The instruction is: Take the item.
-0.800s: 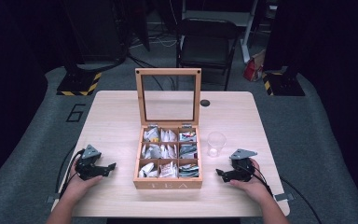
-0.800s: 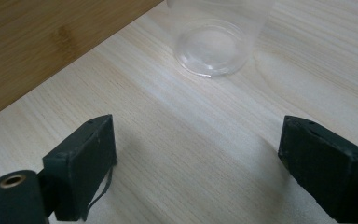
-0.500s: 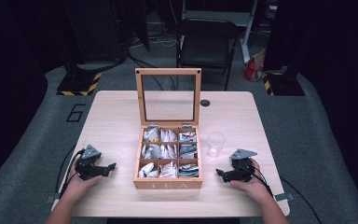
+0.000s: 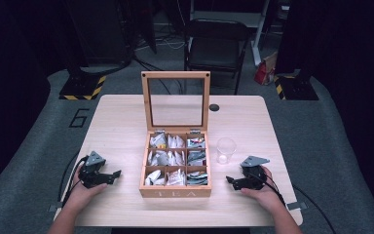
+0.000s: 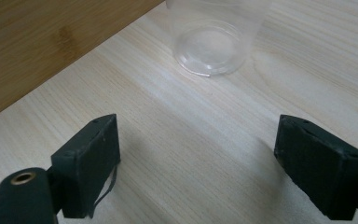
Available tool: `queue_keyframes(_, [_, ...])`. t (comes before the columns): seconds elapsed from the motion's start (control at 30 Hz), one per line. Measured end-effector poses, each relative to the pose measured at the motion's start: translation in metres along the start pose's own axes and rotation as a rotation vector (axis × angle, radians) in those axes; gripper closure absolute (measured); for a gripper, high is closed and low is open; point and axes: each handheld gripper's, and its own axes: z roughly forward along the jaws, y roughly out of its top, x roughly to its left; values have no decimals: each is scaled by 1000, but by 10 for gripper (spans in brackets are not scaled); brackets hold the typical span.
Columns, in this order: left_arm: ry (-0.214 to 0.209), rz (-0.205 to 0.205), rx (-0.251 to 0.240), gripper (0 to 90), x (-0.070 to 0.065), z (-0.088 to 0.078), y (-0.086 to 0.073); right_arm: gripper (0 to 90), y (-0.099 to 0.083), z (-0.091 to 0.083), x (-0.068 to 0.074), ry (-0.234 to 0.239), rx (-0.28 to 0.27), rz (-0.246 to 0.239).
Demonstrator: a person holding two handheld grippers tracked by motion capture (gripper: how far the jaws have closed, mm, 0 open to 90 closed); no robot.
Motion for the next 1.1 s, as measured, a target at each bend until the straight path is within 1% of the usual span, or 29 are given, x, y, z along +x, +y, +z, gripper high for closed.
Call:
queue_keyframes(0.17, [0,-1,-1,137,0,0,0,151,0,0,0,-10,-1,3])
queue_keyframes(0.2, [-1,-4,0,137,0,0,0,163,0,0,1,-12,-1,13])
queue_keyframes(0.23, [1,-2,-2,137,0,0,0,227,1,-2,0,-16,1,23])
queue_keyframes(0.27, [2,-3,-2,137,0,0,0,227,1,-2,0,-16,1,23])
queue_keyframes(0.3, [1,-2,-2,137,0,0,0,252,1,-3,-1,-22,0,22])
queue_keyframes(0.33, [4,2,-5,137,0,0,0,277,2,-4,-1,-21,7,49])
queue_keyframes(0.37, [1,-2,-2,137,0,0,0,277,2,-4,-1,-21,7,49])
queue_keyframes(0.4, [5,1,-8,137,0,1,0,298,2,-5,-2,-22,8,38])
queue_keyframes(0.47, [4,-3,-6,137,0,0,0,301,4,-6,-1,-28,10,44])
queue_keyframes(0.5, [5,2,-7,137,0,1,0,301,4,-6,-1,-28,10,44])
queue_keyframes(0.53, [1,-3,-2,138,0,0,0,301,5,-7,0,-21,9,50])
queue_keyframes(0.57, [5,-1,-9,138,0,1,0,304,6,-8,0,-26,4,38])
queue_keyframes(0.63, [-1,-6,-2,137,0,0,0,310,9,-11,2,-38,-7,37])
queue_keyframes(0.67, [1,-1,-2,137,0,0,0,312,10,-13,3,-31,-8,36])
queue_keyframes(0.7, [0,-5,-2,137,0,0,0,317,12,-16,4,-36,-20,45])
queue_keyframes(0.73, [2,-6,-7,137,-1,1,0,320,13,-17,4,-38,-24,41])
queue_keyframes(0.77, [-2,-3,3,137,0,0,0,320,13,-17,4,-38,-24,41])
queue_keyframes(0.83, [1,3,0,137,0,0,0,326,14,-20,4,-32,-25,42])
queue_keyframes(0.87, [-2,-6,0,137,0,0,0,331,14,-21,4,-30,-30,44])
queue_keyframes(0.97, [4,1,-5,137,0,0,0,338,15,-23,3,-31,-35,48])
queue_keyframes(1.0, [-1,0,2,137,0,0,0,339,16,-25,3,-29,-32,53])
queue_keyframes(1.1, [1,2,0,137,0,0,0,342,17,-26,2,-31,-37,45])
